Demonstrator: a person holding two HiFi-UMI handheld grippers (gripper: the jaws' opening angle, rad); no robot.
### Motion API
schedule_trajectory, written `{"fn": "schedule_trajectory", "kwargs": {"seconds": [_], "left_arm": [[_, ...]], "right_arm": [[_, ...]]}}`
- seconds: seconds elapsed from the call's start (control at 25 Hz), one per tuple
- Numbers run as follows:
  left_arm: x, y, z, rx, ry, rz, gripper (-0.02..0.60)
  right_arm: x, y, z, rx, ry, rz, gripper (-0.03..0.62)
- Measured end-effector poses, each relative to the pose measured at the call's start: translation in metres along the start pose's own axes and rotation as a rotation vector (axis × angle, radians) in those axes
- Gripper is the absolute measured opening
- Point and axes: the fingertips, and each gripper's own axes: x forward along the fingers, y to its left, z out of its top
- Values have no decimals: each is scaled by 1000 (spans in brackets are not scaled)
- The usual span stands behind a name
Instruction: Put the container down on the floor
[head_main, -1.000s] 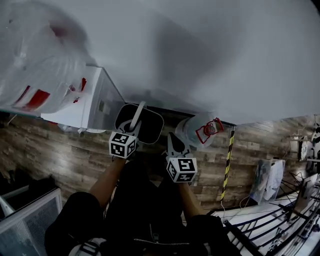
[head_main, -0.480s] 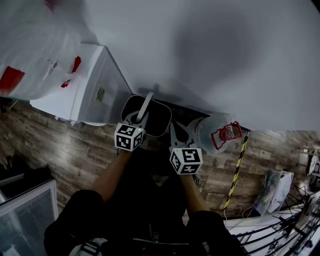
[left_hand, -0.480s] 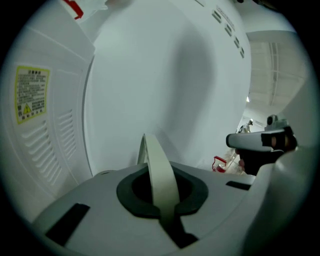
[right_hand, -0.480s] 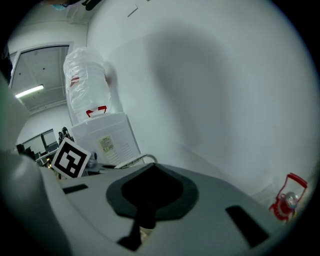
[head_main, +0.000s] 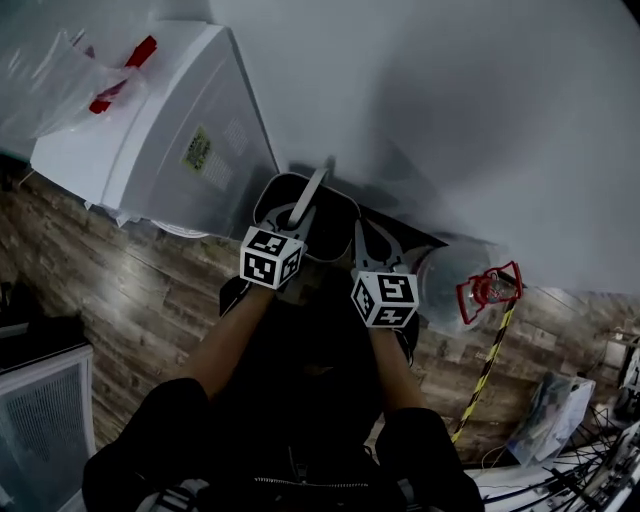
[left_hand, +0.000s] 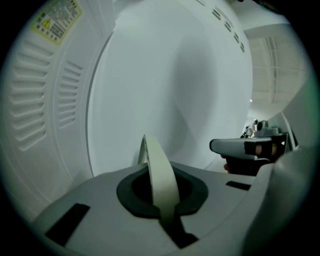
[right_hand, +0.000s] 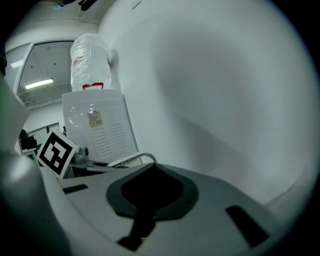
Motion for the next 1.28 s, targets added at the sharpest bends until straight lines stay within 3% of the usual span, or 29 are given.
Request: {"fn": "schedule_trajectory", "kwargs": {"seconds": [0.52,1.28], "left_arm": [[55,43,-58,1,-69,-11,12],[83,104,-101,-37,-89,48,12]], "right_arm": [[66,-9,-65,-95,-50,12,11],[62,-21,-77,-45,-33,-20,11]]}}
